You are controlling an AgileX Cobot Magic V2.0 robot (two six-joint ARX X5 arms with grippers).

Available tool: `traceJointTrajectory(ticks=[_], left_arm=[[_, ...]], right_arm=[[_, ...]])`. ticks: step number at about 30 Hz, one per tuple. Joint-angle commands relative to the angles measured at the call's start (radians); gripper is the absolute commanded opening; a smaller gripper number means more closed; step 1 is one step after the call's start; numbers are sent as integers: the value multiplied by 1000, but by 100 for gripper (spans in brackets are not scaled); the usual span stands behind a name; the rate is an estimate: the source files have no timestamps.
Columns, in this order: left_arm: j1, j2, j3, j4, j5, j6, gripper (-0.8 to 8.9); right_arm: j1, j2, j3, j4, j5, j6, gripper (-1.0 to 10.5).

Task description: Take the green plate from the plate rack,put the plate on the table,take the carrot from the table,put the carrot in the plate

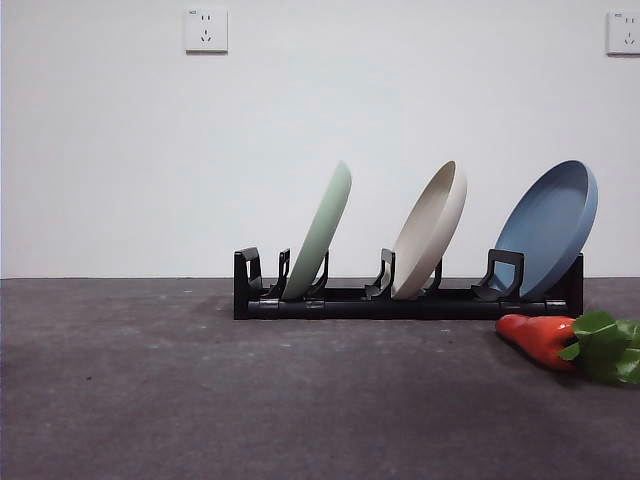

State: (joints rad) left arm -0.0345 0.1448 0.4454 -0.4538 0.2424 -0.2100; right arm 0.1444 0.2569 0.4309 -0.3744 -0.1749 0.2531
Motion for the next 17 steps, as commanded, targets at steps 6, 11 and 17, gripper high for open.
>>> traceJointTrajectory(ticks=[6, 11, 17], left_arm=[[2, 149, 245, -166, 138, 67, -8], [2, 249, 399, -331, 223, 154, -8], [2, 346, 547, -512, 293, 241, -8]], right_arm=[[2, 164, 313, -270, -118, -195, -12], [3, 259, 484, -463, -126, -294, -12], [3, 331, 610, -640, -141, -335, -11]])
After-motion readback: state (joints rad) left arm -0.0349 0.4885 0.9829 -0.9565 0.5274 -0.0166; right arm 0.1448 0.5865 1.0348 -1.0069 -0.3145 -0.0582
